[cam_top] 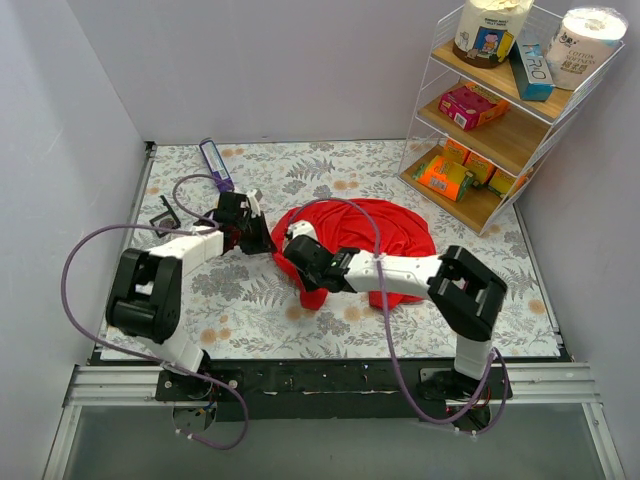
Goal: Pin the brooch onto the clothing
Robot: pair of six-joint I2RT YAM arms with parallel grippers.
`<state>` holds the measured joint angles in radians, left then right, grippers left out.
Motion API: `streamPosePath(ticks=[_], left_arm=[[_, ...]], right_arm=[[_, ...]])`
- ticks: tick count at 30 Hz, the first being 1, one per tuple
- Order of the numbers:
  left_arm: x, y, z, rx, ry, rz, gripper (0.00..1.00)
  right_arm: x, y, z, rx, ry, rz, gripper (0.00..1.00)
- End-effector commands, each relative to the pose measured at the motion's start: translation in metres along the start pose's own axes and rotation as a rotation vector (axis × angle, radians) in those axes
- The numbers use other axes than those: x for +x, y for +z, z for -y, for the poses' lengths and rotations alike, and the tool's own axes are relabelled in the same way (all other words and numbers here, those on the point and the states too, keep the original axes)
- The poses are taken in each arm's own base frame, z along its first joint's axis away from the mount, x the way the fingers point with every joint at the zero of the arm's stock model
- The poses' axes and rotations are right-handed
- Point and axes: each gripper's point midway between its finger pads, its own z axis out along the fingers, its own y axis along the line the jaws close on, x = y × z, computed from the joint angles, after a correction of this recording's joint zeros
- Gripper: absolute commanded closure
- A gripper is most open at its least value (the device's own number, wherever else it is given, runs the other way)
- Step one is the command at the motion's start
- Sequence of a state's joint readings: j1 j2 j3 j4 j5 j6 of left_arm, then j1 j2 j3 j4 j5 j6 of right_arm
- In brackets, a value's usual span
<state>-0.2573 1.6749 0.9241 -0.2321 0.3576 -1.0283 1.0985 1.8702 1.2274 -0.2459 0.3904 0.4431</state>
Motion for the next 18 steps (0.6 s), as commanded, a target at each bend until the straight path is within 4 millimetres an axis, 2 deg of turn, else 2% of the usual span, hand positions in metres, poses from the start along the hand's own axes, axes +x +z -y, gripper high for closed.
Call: streamPosePath(ticks=[1, 2, 3, 4, 5, 6, 7, 8, 10, 11, 12, 15, 16, 18], left_arm=[[-0.057, -0.068, 0.013, -0.056, 0.088, 0.289, 1.00], [-0.067, -0.081, 0.015, -0.052, 0.063, 0.333, 1.00], [-0.079, -0.099, 0.014, -0.035, 0.034, 0.389, 1.00], [-0.095, -0.119, 0.025, 0.002, 0.027, 0.451, 1.00], [-0.110, -0.152, 0.045, 0.074, 0.042, 0.539, 1.00], [-0.124, -0.173, 0.052, 0.107, 0.014, 0.597, 1.00], [-0.133, -0.191, 0.064, 0.138, 0.027, 0.646, 1.00], [-0.150, -0.225, 0.086, 0.187, 0.059, 0.727, 1.00], [-0.157, -0.249, 0.116, 0.294, 0.083, 0.738, 1.00], [-0.166, -0.271, 0.134, 0.344, 0.106, 0.769, 1.00], [-0.163, -0.273, 0.147, 0.408, 0.119, 0.732, 1.00], [-0.163, -0.294, 0.174, 0.536, 0.096, 0.708, 1.00], [-0.165, -0.301, 0.181, 0.563, 0.108, 0.723, 1.00], [-0.165, -0.315, 0.191, 0.600, 0.119, 0.742, 1.00]], right_arm=[[-0.056, -0.064, 0.035, 0.021, 0.068, 0.160, 0.99], [-0.073, -0.088, 0.050, 0.024, 0.103, 0.219, 0.99], [-0.068, -0.097, 0.061, 0.037, 0.108, 0.221, 0.99], [-0.071, -0.107, 0.072, 0.042, 0.125, 0.242, 0.99], [-0.083, -0.131, 0.090, 0.049, 0.169, 0.305, 0.99], [-0.074, -0.137, 0.103, 0.067, 0.180, 0.303, 0.99], [-0.074, -0.146, 0.113, 0.078, 0.200, 0.325, 0.99], [-0.080, -0.167, 0.131, 0.099, 0.235, 0.380, 0.99], [-0.071, -0.182, 0.148, 0.140, 0.244, 0.396, 0.99], [-0.074, -0.199, 0.161, 0.165, 0.264, 0.441, 0.99], [-0.072, -0.207, 0.166, 0.179, 0.263, 0.445, 0.99], [-0.084, -0.243, 0.177, 0.199, 0.264, 0.522, 0.98], [-0.095, -0.262, 0.180, 0.198, 0.262, 0.574, 0.96], [-0.110, -0.283, 0.182, 0.193, 0.249, 0.632, 0.94]])
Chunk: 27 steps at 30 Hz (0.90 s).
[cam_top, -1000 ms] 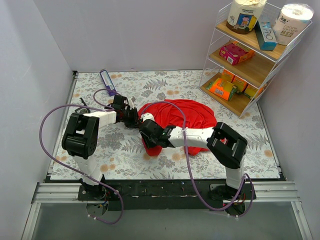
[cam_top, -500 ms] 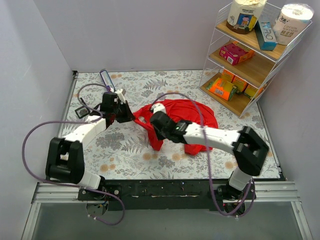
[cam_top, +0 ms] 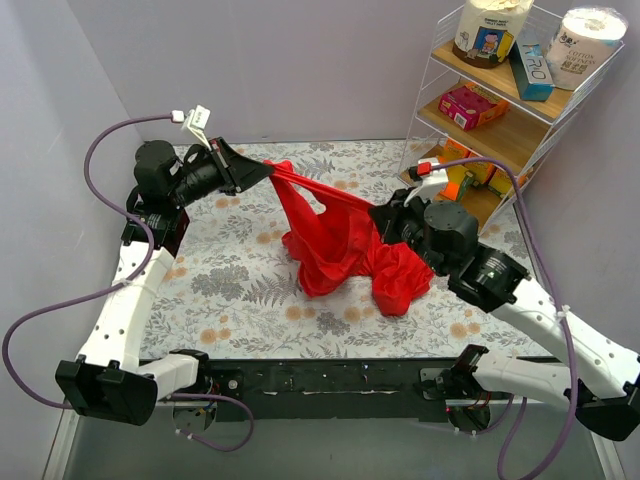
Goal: Pin the brooch onto the clothing
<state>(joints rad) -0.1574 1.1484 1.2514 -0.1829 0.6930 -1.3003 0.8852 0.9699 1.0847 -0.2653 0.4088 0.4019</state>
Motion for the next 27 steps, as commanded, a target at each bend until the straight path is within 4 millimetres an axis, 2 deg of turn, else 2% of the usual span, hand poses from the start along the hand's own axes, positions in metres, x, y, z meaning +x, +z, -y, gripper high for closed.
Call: streamPosePath(ticks=[1, 3, 5, 6, 7, 9, 10, 11, 12, 13, 15, 16, 17, 19, 20, 22, 23, 25, 26, 27], left_arm=[[-0.054, -0.010, 0.013, 0.005, 0.014, 0.171, 1.00], [-0.054, -0.008, 0.010, 0.000, 0.020, 0.170, 1.00], [-0.044, -0.002, -0.016, -0.074, -0.001, 0.144, 1.00], [-0.035, 0.003, -0.033, -0.116, -0.024, 0.123, 1.00], [-0.012, 0.010, -0.067, -0.197, -0.085, 0.071, 1.00], [0.017, 0.012, -0.096, -0.258, -0.139, 0.022, 1.00], [0.041, 0.012, -0.118, -0.294, -0.173, -0.001, 1.00], [0.056, 0.011, -0.128, -0.313, -0.213, -0.013, 1.00], [0.067, 0.009, -0.135, -0.324, -0.235, -0.020, 1.00], [0.091, 0.006, -0.149, -0.346, -0.270, -0.044, 1.00], [0.111, 0.003, -0.156, -0.347, -0.313, -0.072, 1.00], [0.122, 0.002, -0.159, -0.344, -0.324, -0.089, 0.93], [0.140, -0.002, -0.164, -0.348, -0.347, -0.129, 0.80], [0.154, -0.008, -0.168, -0.358, -0.329, -0.170, 0.56], [0.159, -0.011, -0.170, -0.365, -0.317, -0.183, 0.45], [0.158, -0.017, -0.169, -0.378, -0.252, -0.191, 0.26], [0.156, -0.018, -0.168, -0.379, -0.226, -0.192, 0.16], [0.152, -0.021, -0.170, -0.395, -0.158, -0.210, 0.14], [0.151, -0.021, -0.172, -0.403, -0.142, -0.213, 0.14], [0.149, -0.020, -0.174, -0.414, -0.126, -0.217, 0.13]], right_arm=[[-0.036, -0.034, 0.053, 0.230, -0.150, 0.039, 0.94], [-0.060, -0.038, 0.049, 0.217, -0.186, 0.099, 0.93], [-0.074, -0.033, 0.048, 0.225, -0.250, 0.152, 0.93], [-0.073, -0.028, 0.051, 0.244, -0.268, 0.148, 0.94], [-0.066, -0.013, 0.063, 0.293, -0.284, 0.112, 0.99], [-0.044, 0.006, 0.075, 0.303, -0.258, 0.028, 0.99], [-0.025, 0.024, 0.079, 0.265, -0.247, -0.042, 0.99], [-0.016, 0.034, 0.080, 0.244, -0.227, -0.057, 0.99], [0.008, 0.043, 0.087, 0.240, -0.214, -0.110, 0.98], [0.027, 0.055, 0.093, 0.232, -0.202, -0.163, 0.86], [0.055, 0.066, 0.102, 0.237, -0.191, -0.235, 0.69], [0.074, 0.075, 0.105, 0.243, -0.178, -0.298, 0.53], [0.091, 0.074, 0.108, 0.253, -0.171, -0.367, 0.43], [0.116, 0.074, 0.104, 0.231, -0.127, -0.451, 0.35], [0.122, 0.073, 0.100, 0.210, -0.109, -0.457, 0.30], [0.146, 0.063, 0.091, 0.140, -0.078, -0.494, 0.29], [0.151, 0.062, 0.085, 0.112, -0.048, -0.484, 0.29], [0.160, 0.051, 0.071, 0.048, -0.009, -0.494, 0.28], [0.175, 0.046, 0.070, 0.040, 0.016, -0.517, 0.28], [0.181, 0.043, 0.066, 0.024, 0.032, -0.525, 0.28]])
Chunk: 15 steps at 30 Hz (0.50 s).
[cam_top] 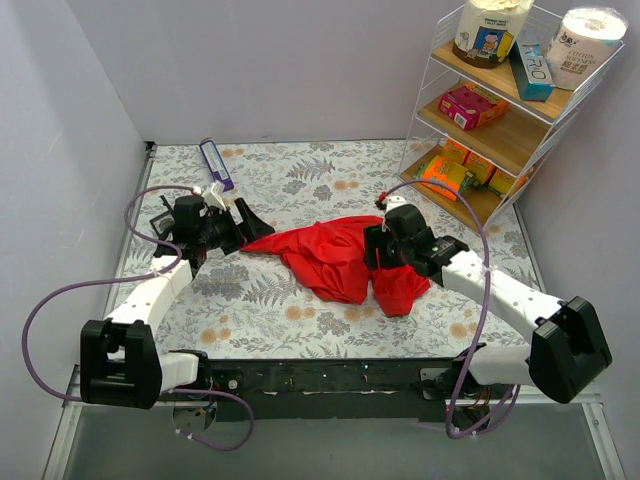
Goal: Pin the brooch onto the clothing
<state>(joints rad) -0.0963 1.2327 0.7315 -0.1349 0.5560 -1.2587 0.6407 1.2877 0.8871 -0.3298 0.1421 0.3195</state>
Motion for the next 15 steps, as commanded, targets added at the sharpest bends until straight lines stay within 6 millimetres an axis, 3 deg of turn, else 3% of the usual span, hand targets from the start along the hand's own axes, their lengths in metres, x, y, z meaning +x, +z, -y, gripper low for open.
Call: streamPosePath(ticks=[1, 4, 7, 11, 15], left_arm=[[-0.020, -0.005, 0.004, -0.028, 0.180, 0.040, 0.13], [-0.009, 0.012, -0.001, -0.038, 0.198, -0.038, 0.13], [0.004, 0.029, -0.001, -0.058, 0.304, -0.091, 0.09], [0.008, 0.041, -0.021, -0.140, 0.328, -0.098, 0.06], [0.008, 0.037, -0.030, -0.182, 0.349, -0.075, 0.02]], right_arm=[[0.010, -0.014, -0.043, -0.196, 0.070, 0.031, 0.28], [0.023, -0.014, -0.063, -0.274, 0.073, 0.023, 0.26], [0.033, -0.008, -0.070, -0.287, 0.070, 0.001, 0.24], [0.040, 0.007, -0.067, -0.256, 0.068, -0.022, 0.23], [0.047, 0.028, -0.060, -0.199, 0.055, -0.055, 0.25]])
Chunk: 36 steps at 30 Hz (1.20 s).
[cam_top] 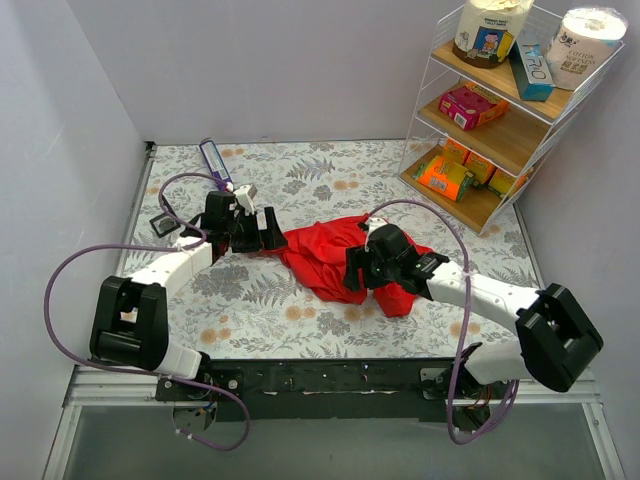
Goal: Pin the brooch onto the clothing
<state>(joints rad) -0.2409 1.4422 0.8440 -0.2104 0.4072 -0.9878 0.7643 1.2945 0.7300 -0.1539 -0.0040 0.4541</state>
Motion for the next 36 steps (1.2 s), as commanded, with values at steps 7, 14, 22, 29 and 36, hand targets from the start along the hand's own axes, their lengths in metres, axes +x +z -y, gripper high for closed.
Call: streamPosePath(ticks=[7, 14, 22, 29, 36], left_arm=[[-0.029, -0.033, -0.007, -0.095, 0.122, 0.185, 0.02], [-0.034, -0.047, 0.015, -0.010, 0.189, 0.234, 0.02], [-0.033, -0.051, 0.019, 0.001, 0.195, 0.249, 0.02], [-0.018, -0.044, 0.041, 0.072, 0.254, 0.200, 0.02], [0.014, -0.027, 0.069, 0.132, 0.345, 0.100, 0.02]], right_arm=[[-0.050, -0.007, 0.003, 0.104, -0.068, 0.079, 0.99], [-0.177, -0.162, 0.018, 0.352, -0.168, 0.468, 0.99], [-0.213, -0.255, 0.047, 0.600, -0.224, 0.691, 0.99], [-0.178, -0.191, 0.106, 0.685, -0.150, 0.503, 0.65], [-0.130, -0.146, 0.116, 0.610, -0.036, 0.299, 0.05]])
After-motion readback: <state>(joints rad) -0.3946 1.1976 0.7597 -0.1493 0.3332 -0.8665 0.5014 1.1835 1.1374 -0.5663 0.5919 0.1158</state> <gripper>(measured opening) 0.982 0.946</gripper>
